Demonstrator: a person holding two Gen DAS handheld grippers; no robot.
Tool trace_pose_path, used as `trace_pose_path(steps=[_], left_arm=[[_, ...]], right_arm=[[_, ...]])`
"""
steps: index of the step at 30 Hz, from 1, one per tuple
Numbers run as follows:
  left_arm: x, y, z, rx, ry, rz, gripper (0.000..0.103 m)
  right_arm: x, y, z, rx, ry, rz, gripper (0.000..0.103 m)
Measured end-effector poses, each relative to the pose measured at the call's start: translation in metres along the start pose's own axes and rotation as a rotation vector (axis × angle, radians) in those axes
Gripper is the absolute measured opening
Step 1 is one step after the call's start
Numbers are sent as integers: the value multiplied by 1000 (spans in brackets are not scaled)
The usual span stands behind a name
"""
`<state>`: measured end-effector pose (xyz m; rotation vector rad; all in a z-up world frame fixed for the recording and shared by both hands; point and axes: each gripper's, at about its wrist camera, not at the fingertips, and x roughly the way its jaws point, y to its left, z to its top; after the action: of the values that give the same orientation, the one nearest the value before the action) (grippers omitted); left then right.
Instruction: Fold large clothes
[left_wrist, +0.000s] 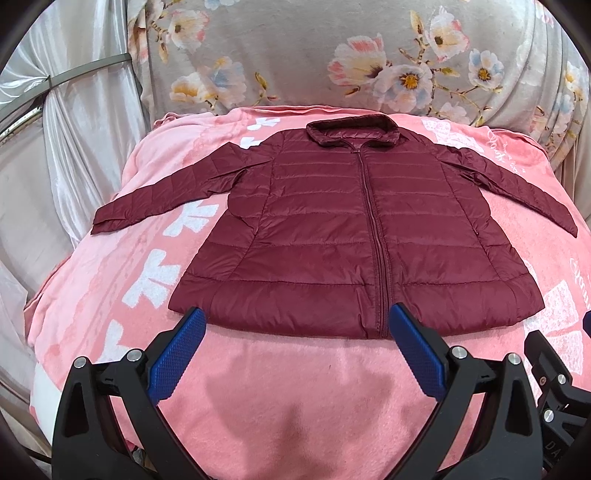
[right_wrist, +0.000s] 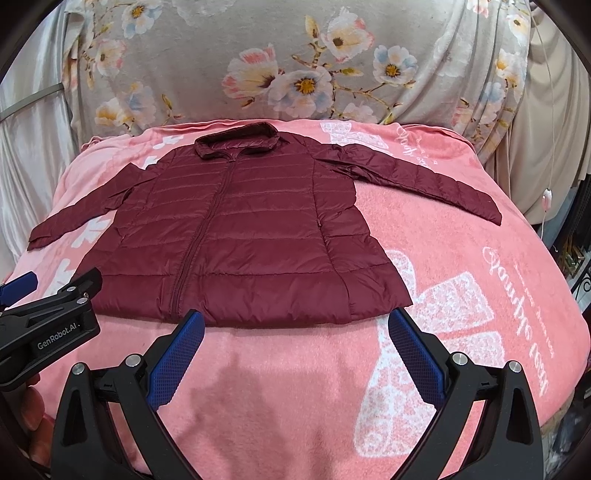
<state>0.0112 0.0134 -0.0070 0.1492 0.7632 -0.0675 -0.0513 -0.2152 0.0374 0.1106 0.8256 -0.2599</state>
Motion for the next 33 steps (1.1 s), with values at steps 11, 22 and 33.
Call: trace_pose_path(steps=[11,22,33], left_arm=[[-4,6,2,-14,4,16,97],[-5,14,4,-26,4,32,97],[-6,14,3,-26,4,34,97]], right_arm=[[-3,2,2,-3,-7,8,98],[-5,6,3,-9,-10,14,98],[-5,9,5,-10,-10,18,98]])
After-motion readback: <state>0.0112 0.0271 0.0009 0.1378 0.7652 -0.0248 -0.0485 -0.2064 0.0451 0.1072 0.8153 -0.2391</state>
